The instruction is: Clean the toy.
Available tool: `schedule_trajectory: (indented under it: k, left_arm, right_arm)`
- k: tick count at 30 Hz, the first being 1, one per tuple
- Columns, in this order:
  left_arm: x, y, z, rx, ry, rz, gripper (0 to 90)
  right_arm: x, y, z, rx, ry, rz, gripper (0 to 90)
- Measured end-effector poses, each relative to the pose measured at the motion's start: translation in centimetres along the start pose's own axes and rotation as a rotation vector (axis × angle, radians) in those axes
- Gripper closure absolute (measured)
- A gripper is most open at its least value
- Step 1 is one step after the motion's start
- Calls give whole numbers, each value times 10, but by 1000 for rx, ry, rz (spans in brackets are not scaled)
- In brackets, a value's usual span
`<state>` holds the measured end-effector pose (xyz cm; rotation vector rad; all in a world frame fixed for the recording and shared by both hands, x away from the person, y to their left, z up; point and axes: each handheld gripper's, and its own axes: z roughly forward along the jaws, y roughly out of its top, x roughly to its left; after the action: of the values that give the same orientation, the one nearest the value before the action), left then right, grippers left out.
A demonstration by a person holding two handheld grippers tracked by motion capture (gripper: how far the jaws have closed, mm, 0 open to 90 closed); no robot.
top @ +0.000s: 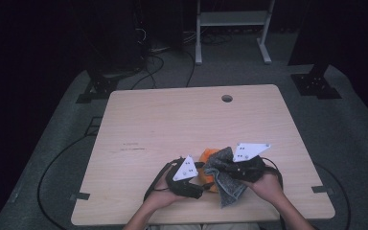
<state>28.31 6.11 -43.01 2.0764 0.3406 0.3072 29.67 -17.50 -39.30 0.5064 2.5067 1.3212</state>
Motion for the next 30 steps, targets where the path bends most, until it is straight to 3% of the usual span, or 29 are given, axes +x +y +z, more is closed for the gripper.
schedule_trajectory:
  k: [8, 12, 16, 20, 23, 27, 30]
  left_arm:
    - [1, -4, 0, 27, -11, 23, 336]
    - [2, -1, -2, 2, -22, 10, 331]
    - [-3, 1, -1, 29, -22, 50, 382]
    - [-5, -2, -1, 50, -45, 79, 394]
    - [-6, -5, -3, 78, -38, 111, 408]
    - [2, -14, -8, 82, -57, 69, 417]
    - [2, -14, -7, 80, -62, 67, 419]
  right_arm:
    - [-12, -16, -12, 2, -15, 52, 790]
    - [-15, -27, -17, -7, -23, 85, 790]
    - [-15, -28, -21, -1, -17, 93, 790]
    - [-6, -7, -19, -23, -3, 35, 790]
    - [-2, 10, -7, 4, 12, -4, 787]
    - [-5, 10, 11, 23, 33, 6, 790]
    - [-4, 6, 10, 18, 32, 6, 790]
